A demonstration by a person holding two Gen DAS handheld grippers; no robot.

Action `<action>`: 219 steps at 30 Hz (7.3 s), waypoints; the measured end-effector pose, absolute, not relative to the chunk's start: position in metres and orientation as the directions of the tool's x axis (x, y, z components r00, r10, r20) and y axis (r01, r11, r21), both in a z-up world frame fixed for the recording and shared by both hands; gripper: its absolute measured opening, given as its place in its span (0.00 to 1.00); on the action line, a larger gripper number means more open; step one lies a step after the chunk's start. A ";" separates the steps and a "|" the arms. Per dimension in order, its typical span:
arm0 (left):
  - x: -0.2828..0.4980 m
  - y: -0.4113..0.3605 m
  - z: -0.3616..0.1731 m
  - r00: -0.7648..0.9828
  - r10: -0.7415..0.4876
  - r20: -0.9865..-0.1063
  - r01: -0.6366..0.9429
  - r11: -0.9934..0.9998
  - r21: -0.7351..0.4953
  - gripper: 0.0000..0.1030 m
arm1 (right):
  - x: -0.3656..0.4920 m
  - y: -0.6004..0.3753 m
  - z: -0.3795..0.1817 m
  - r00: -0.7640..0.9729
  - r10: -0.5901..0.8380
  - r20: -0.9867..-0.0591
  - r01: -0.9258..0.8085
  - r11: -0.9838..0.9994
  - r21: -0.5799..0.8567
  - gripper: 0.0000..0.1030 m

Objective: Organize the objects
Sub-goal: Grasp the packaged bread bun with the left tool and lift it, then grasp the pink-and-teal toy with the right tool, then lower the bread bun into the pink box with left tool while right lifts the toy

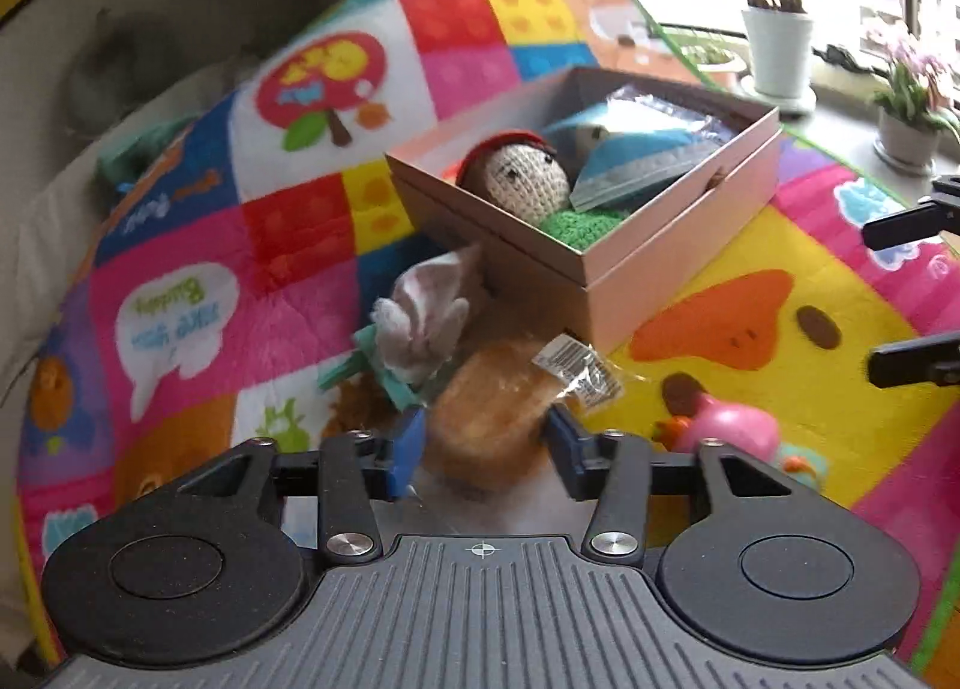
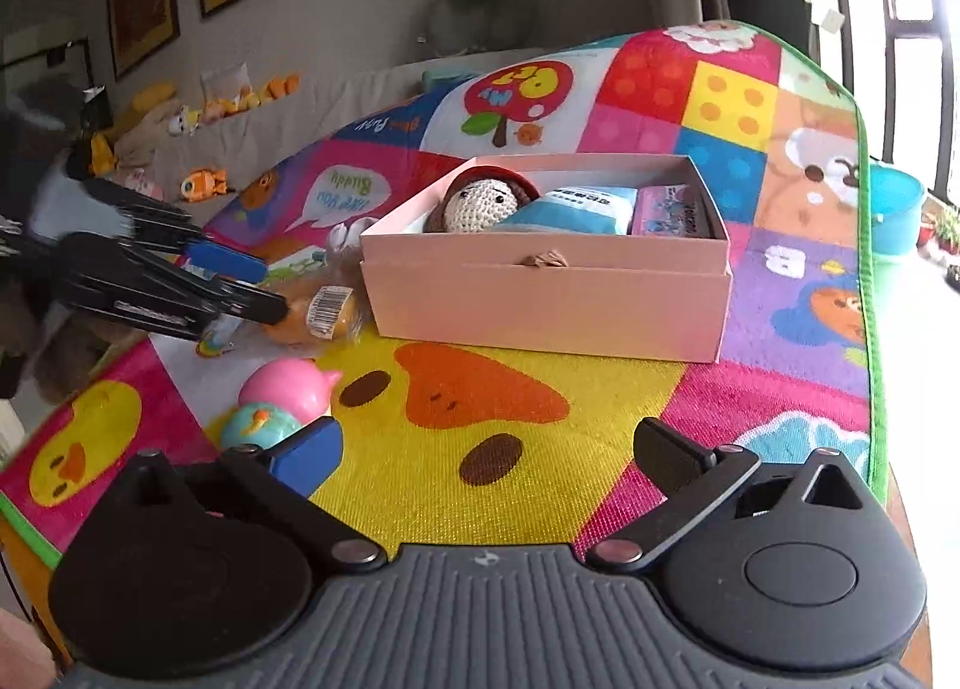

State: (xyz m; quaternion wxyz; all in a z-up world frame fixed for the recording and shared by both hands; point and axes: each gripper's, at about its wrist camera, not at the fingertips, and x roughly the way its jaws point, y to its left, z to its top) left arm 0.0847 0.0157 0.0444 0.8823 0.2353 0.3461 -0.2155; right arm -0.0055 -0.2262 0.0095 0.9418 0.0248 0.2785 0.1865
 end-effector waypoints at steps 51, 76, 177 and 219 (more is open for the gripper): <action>-0.028 -0.007 0.017 0.531 -0.301 -0.792 0.509 0.861 0.013 0.97 | 0.004 -0.234 0.006 0.756 0.361 -0.546 -0.292 0.932 0.213 1.00; 0.026 0.044 0.023 0.592 -0.252 -0.765 0.311 0.948 -0.072 0.66 | 0.008 -0.238 0.005 0.743 0.374 -0.555 -0.281 0.927 0.249 1.00; 0.056 -0.037 0.118 0.749 -0.338 -0.570 0.422 0.906 0.016 0.65 | -0.012 -0.259 0.010 0.809 0.331 -0.485 -0.287 0.943 0.165 0.48; 0.283 -0.107 0.075 0.519 -0.378 -0.767 0.463 0.878 -0.120 0.56 | -0.016 -0.259 0.008 0.801 0.381 -0.461 -0.306 0.924 0.231 0.48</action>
